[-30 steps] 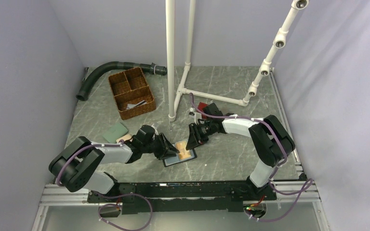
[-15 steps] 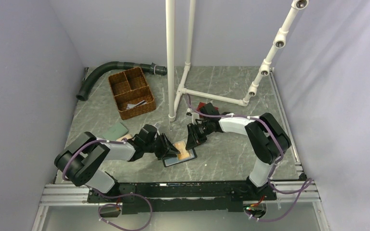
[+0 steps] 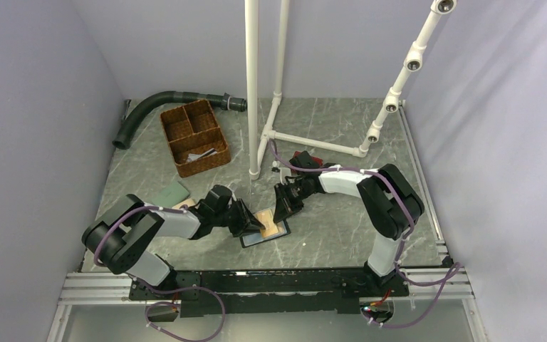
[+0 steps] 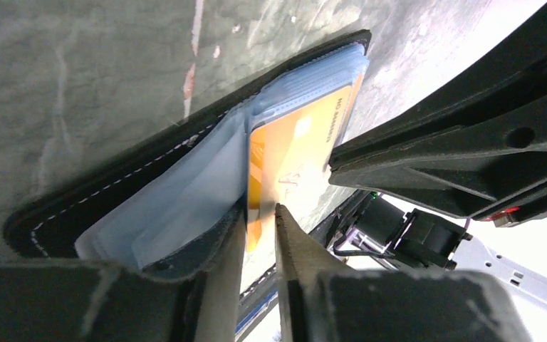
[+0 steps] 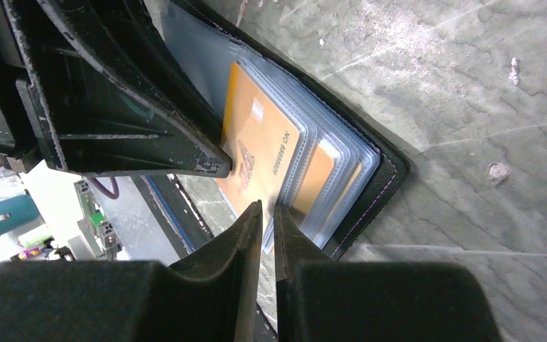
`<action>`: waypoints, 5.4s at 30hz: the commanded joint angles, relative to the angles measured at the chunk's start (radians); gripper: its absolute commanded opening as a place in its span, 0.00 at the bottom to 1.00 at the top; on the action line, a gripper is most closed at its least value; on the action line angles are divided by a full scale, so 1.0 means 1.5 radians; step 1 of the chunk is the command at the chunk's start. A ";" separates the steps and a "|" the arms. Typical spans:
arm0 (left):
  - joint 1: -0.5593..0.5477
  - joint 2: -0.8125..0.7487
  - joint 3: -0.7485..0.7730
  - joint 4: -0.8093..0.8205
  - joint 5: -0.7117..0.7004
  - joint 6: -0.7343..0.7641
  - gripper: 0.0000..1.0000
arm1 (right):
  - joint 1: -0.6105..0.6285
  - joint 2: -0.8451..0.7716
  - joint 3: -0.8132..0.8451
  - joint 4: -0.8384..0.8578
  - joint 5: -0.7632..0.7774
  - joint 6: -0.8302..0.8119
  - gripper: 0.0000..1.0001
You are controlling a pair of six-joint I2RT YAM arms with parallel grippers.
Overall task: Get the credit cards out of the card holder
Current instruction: Remove the credit card from the card holder.
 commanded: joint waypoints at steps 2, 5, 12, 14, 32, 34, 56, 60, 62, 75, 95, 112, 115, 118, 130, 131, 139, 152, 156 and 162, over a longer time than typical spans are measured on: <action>-0.003 -0.003 -0.006 0.038 -0.014 -0.002 0.14 | 0.026 0.028 0.006 0.006 -0.008 -0.007 0.13; -0.002 0.001 -0.009 0.049 -0.011 -0.003 0.00 | 0.025 0.033 0.011 0.000 0.006 -0.011 0.14; 0.002 -0.044 -0.030 0.027 -0.019 0.012 0.00 | 0.020 0.042 0.012 -0.023 0.102 -0.028 0.17; 0.007 -0.065 -0.049 0.029 -0.020 0.015 0.00 | 0.017 0.046 0.012 -0.030 0.114 -0.033 0.18; 0.059 -0.219 -0.107 -0.047 0.008 0.054 0.00 | 0.016 0.058 0.014 -0.043 0.135 -0.051 0.22; 0.064 -0.229 -0.108 -0.059 0.012 0.057 0.00 | 0.016 0.059 0.015 -0.044 0.133 -0.052 0.22; 0.060 -0.249 0.014 -0.163 0.099 0.416 0.00 | -0.074 -0.054 0.065 -0.159 -0.134 -0.363 0.79; 0.052 -0.253 0.024 -0.148 0.126 0.489 0.00 | -0.114 -0.053 0.057 -0.180 -0.182 -0.439 0.83; 0.044 -0.250 0.031 -0.148 0.129 0.514 0.00 | -0.117 -0.048 0.063 -0.202 -0.190 -0.493 0.84; -0.001 -0.210 0.075 -0.136 0.124 0.615 0.00 | -0.098 0.025 0.134 -0.287 -0.230 -0.705 0.87; -0.004 -0.219 -0.007 -0.043 0.087 0.522 0.00 | -0.044 0.066 0.090 -0.297 -0.307 -0.744 0.51; -0.003 -0.178 -0.032 0.019 0.070 0.432 0.17 | -0.025 0.077 0.090 -0.273 -0.290 -0.703 0.00; -0.002 -0.175 -0.038 0.052 0.074 0.421 0.27 | -0.023 0.082 0.092 -0.280 -0.293 -0.708 0.00; -0.002 -0.165 -0.035 0.075 0.086 0.417 0.31 | -0.022 0.083 0.093 -0.285 -0.294 -0.713 0.00; -0.002 -0.071 -0.006 0.145 0.155 0.396 0.00 | -0.017 0.091 0.100 -0.300 -0.298 -0.726 0.00; -0.001 -0.070 -0.009 0.150 0.156 0.393 0.00 | -0.017 0.092 0.103 -0.307 -0.301 -0.732 0.00; 0.013 -0.153 -0.044 0.102 0.116 0.395 0.00 | -0.017 0.123 0.146 -0.354 -0.290 -0.702 0.04; 0.056 -0.209 -0.079 0.044 0.107 0.360 0.00 | -0.017 0.167 0.210 -0.440 -0.218 -0.729 0.03; 0.071 -0.200 -0.075 0.039 0.130 0.353 0.00 | -0.019 0.178 0.215 -0.454 -0.206 -0.736 0.03; 0.088 -0.198 -0.079 0.058 0.153 0.343 0.00 | -0.028 0.186 0.214 -0.474 -0.197 -0.754 0.04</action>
